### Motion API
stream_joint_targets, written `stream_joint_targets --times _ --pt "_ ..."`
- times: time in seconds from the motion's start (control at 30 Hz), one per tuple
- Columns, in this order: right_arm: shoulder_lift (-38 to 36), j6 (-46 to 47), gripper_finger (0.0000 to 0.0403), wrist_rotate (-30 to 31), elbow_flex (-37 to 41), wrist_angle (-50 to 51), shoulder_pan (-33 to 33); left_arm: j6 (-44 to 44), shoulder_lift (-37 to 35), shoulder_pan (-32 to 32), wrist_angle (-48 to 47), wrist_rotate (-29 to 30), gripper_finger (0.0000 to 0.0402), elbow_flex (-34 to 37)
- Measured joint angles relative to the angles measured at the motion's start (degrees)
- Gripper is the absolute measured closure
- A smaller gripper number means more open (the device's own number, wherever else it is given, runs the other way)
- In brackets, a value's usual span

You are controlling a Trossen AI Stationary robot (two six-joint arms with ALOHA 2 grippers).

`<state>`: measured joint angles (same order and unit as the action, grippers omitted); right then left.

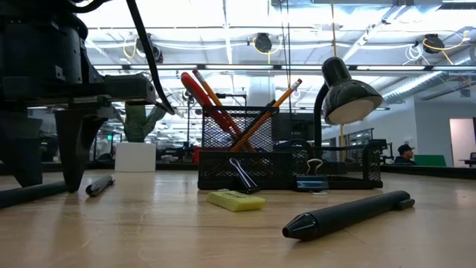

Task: Pick and place office supplies into organizer
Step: Put the bottom left black pen into the black desk organizer

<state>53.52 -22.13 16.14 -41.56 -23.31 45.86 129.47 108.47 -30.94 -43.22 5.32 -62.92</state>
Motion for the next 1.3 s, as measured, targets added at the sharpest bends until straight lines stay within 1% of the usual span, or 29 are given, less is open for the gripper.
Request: stream_joint_targets --times 0.13,0.27,0.43,0.57,0.7,0.87,1.1,1.3 --pt "0.0 0.0 0.0314 0.0 0.0 0.0 0.0 -0.2 0.0 0.0 -0.1 0.0 0.0268 0.0" --pt "0.0 0.0 0.0314 0.0 0.0 0.0 0.0 -0.4 0.0 -0.1 -0.3 0.1 0.0304 0.1" --pt "0.0 0.0 0.0314 0.0 0.0 0.0 0.0 -1.5 0.0 -0.1 0.1 1.6 0.0351 0.1" --pt "0.0 0.0 0.0314 0.0 0.0 0.0 0.0 -1.7 0.0 -0.1 0.1 1.9 0.0374 0.1" --pt "0.0 0.0 0.0314 0.0 0.0 0.0 0.0 -1.9 0.0 -0.1 0.1 2.0 0.0377 0.1" --pt "0.0 0.0 0.0314 0.0 0.0 0.0 0.0 -1.7 0.0 -0.7 -0.4 2.4 0.0360 0.1" --pt "0.0 0.0 0.0314 0.0 0.0 0.0 0.0 -0.4 -0.1 -1.4 -0.8 3.9 0.0356 0.1" --pt "0.0 0.0 0.0314 0.0 0.0 0.0 0.0 0.0 -1.8 -1.8 -2.0 5.9 0.0356 0.3"
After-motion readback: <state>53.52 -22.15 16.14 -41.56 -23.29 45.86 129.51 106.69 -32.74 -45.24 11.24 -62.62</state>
